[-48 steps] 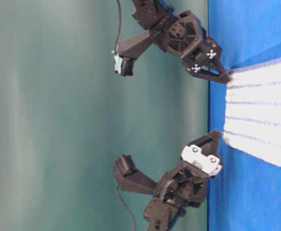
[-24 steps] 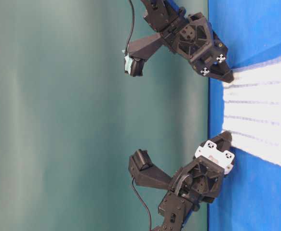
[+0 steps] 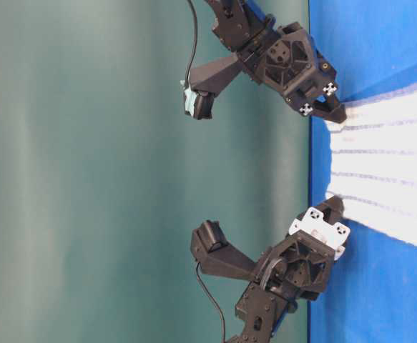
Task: Fold the blue towel.
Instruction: 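Move both grippers to the strip's top corners and pinch them, then pull the top corners down toward the bottom end, folding the strip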
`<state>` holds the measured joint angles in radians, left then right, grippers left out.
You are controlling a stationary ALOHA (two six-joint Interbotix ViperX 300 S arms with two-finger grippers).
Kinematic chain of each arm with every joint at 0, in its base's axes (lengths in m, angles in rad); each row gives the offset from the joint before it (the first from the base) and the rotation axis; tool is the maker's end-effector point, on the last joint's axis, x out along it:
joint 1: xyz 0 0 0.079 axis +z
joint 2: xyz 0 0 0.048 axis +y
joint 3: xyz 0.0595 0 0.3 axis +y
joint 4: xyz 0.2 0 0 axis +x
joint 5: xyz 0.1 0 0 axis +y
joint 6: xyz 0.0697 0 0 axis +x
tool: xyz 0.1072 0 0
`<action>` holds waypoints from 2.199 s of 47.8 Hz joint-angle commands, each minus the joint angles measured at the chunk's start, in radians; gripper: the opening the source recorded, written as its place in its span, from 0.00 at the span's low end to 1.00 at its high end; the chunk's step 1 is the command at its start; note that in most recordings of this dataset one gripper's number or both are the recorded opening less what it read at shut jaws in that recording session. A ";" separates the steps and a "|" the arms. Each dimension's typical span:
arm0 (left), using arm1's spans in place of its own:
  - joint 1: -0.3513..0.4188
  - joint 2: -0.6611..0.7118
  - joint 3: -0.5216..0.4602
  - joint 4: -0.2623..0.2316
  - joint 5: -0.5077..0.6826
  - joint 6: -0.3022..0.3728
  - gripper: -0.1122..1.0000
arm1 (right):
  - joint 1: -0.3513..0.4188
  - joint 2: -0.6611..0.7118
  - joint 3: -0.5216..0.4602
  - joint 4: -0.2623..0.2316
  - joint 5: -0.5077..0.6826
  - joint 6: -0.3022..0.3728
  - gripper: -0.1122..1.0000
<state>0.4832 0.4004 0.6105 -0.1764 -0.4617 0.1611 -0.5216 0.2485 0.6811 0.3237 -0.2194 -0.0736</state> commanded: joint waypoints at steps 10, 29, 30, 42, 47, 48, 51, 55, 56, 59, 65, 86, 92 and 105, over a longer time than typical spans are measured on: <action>-0.009 -0.078 0.008 0.005 -0.006 0.023 0.16 | 0.000 -0.087 -0.017 -0.005 0.017 -0.005 0.17; -0.040 -0.129 0.044 0.005 -0.006 0.021 0.16 | 0.020 -0.121 -0.002 -0.005 0.049 0.003 0.17; -0.046 -0.140 0.051 0.003 -0.008 0.021 0.16 | 0.026 -0.129 0.003 -0.005 0.052 0.003 0.17; -0.138 -0.281 0.152 0.003 -0.008 0.005 0.16 | 0.117 -0.235 0.063 0.000 0.063 0.014 0.17; -0.193 -0.316 0.190 0.003 -0.011 -0.014 0.16 | 0.173 -0.270 0.094 0.009 0.063 0.018 0.17; -0.204 -0.322 0.198 0.003 -0.012 -0.015 0.16 | 0.183 -0.276 0.100 0.012 0.063 0.020 0.17; -0.255 -0.339 0.221 0.002 -0.025 -0.018 0.16 | 0.216 -0.288 0.115 0.025 0.061 0.023 0.17; -0.318 -0.350 0.242 -0.005 -0.052 -0.026 0.16 | 0.262 -0.301 0.138 0.043 0.058 0.032 0.17; -0.331 -0.350 0.249 -0.006 -0.060 -0.031 0.16 | 0.273 -0.302 0.143 0.048 0.058 0.034 0.17; -0.376 -0.353 0.261 -0.009 -0.084 -0.054 0.16 | 0.314 -0.308 0.156 0.067 0.058 0.040 0.17; -0.446 -0.354 0.276 -0.009 -0.106 -0.121 0.16 | 0.385 -0.313 0.169 0.106 0.052 0.040 0.17; -0.664 -0.330 0.265 -0.009 -0.112 -0.199 0.16 | 0.589 -0.305 0.179 0.215 0.017 0.041 0.17; -0.703 -0.316 0.255 -0.009 -0.118 -0.213 0.16 | 0.632 -0.293 0.176 0.230 0.005 0.041 0.17; -0.742 -0.250 0.222 -0.011 -0.118 -0.218 0.16 | 0.676 -0.249 0.172 0.258 -0.021 0.040 0.17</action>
<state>-0.2500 0.1473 0.8529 -0.1871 -0.5722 -0.0537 0.1457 0.0000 0.8698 0.5752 -0.2255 -0.0337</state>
